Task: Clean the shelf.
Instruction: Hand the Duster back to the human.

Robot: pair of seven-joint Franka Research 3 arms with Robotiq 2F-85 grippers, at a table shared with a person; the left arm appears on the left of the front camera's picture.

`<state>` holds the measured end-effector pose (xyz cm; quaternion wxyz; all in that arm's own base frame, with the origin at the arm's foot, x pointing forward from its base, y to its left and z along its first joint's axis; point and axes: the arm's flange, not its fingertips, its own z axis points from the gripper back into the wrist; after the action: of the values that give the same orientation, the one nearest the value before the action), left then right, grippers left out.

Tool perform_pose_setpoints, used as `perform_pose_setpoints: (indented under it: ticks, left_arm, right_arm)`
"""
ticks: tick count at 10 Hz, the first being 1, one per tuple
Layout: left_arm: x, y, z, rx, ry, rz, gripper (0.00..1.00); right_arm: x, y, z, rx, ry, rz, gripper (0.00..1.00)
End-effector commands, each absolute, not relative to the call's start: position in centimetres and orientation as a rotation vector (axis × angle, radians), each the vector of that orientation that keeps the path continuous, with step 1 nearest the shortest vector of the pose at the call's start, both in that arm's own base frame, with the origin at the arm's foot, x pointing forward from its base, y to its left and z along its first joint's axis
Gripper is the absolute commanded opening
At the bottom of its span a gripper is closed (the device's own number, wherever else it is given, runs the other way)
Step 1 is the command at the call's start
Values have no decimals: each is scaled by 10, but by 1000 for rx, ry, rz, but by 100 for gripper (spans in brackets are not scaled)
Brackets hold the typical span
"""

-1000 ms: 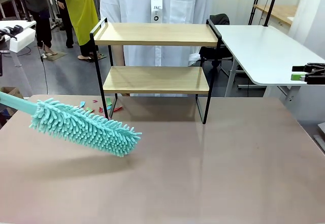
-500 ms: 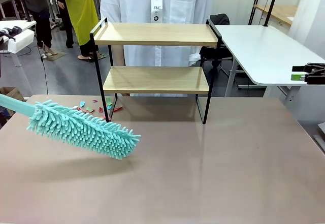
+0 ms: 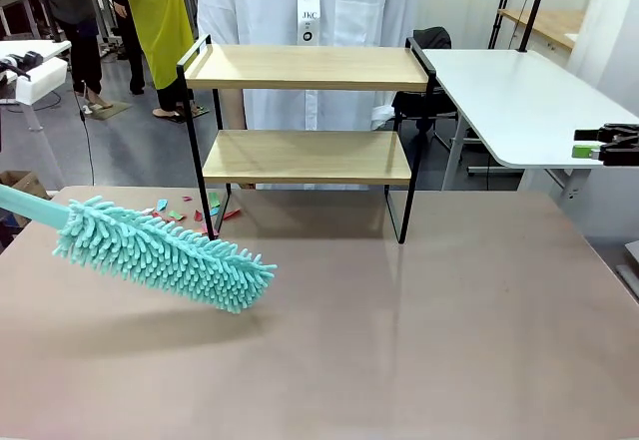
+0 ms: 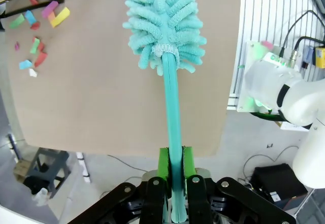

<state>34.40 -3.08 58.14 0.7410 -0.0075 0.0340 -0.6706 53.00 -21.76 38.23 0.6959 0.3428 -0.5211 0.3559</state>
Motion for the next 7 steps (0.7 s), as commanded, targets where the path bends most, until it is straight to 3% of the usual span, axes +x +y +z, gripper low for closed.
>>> perform_pose_setpoints:
  ticks: [1,4,7]
  left_arm:
    - [346,-32,576,-36,45,-1430,13]
    - [339,-42,557,-209,-112,-1483,13]
    - [331,-51,532,-413,-332,-1450,13]
  right_arm:
    - [519,-208,413,776,-1173,815,100]
    - [491,-180,481,933,-1126,905,100]
    - [453,-127,508,1119,-1061,984,100]
